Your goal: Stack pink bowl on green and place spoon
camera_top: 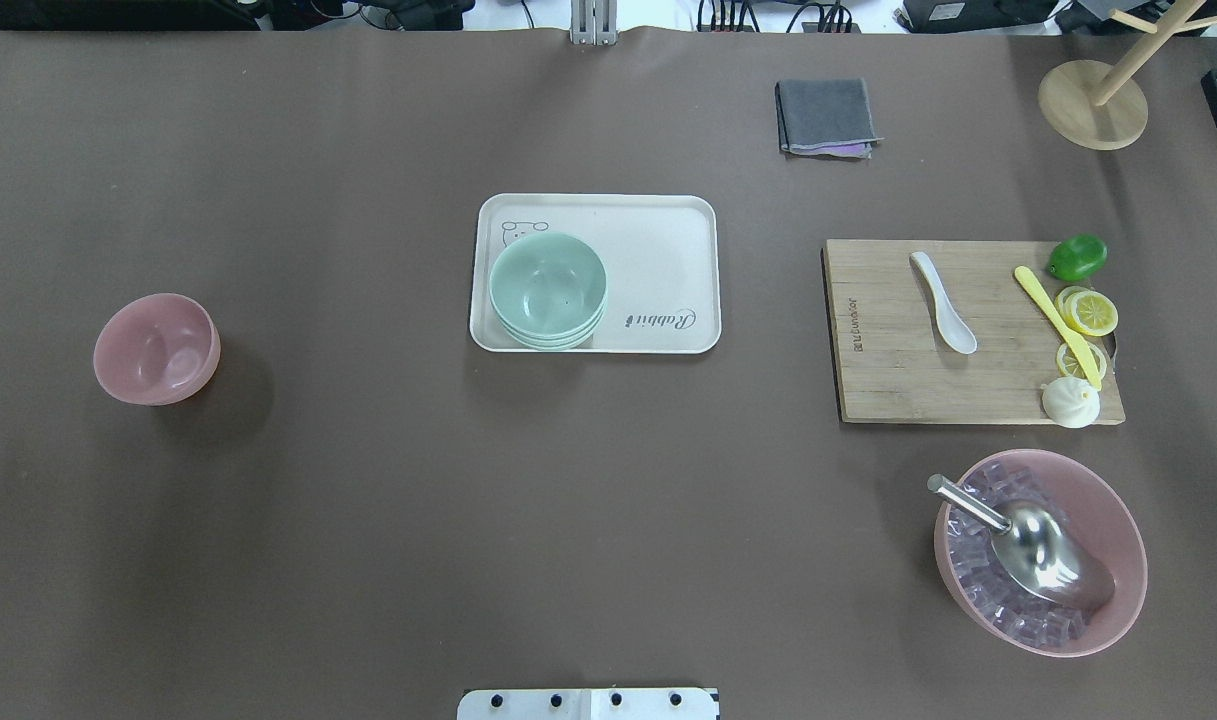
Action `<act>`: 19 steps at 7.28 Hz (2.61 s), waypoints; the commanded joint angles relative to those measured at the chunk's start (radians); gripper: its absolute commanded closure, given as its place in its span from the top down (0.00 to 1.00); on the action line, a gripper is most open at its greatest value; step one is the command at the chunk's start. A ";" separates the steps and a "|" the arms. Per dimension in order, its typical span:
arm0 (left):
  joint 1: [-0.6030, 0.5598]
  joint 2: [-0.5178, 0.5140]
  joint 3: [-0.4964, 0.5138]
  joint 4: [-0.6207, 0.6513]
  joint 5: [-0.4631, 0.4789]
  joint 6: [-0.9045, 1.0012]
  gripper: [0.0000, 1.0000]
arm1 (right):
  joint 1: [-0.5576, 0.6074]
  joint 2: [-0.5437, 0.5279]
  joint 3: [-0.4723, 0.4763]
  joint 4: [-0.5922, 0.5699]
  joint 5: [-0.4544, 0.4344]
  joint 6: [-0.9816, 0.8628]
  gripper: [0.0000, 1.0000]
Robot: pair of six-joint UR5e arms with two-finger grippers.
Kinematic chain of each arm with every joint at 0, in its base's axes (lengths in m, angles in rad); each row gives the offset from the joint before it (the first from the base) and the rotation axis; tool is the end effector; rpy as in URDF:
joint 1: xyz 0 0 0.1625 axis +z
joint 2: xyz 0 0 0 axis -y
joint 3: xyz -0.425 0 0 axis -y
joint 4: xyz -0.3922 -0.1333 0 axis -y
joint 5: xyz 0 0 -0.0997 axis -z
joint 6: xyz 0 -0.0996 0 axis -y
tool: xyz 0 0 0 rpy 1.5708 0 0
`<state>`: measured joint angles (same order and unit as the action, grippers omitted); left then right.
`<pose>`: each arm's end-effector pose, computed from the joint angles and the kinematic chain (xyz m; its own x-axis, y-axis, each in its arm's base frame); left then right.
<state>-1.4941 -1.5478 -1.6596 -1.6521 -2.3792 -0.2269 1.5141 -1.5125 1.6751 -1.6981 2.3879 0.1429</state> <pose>-0.0235 -0.4935 0.6150 0.6801 -0.0673 -0.7300 0.0792 0.9967 -0.0181 0.0315 -0.5164 0.5879 0.6829 0.0783 0.7263 -0.0410 0.9968 -0.0688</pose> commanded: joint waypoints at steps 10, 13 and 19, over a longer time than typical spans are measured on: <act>0.002 -0.021 -0.009 0.003 -0.005 -0.005 0.98 | -0.002 0.000 -0.003 0.002 0.002 -0.002 1.00; 0.050 -0.084 -0.043 -0.062 -0.011 -0.011 0.98 | -0.003 0.002 0.000 0.000 0.004 0.003 1.00; 0.238 -0.173 -0.011 -0.118 -0.002 -0.154 0.98 | -0.009 0.005 -0.003 0.000 0.007 0.003 1.00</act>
<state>-1.3342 -1.6981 -1.6818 -1.7582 -2.3867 -0.2856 1.5053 -1.5079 1.6715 -1.6981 2.3931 0.1451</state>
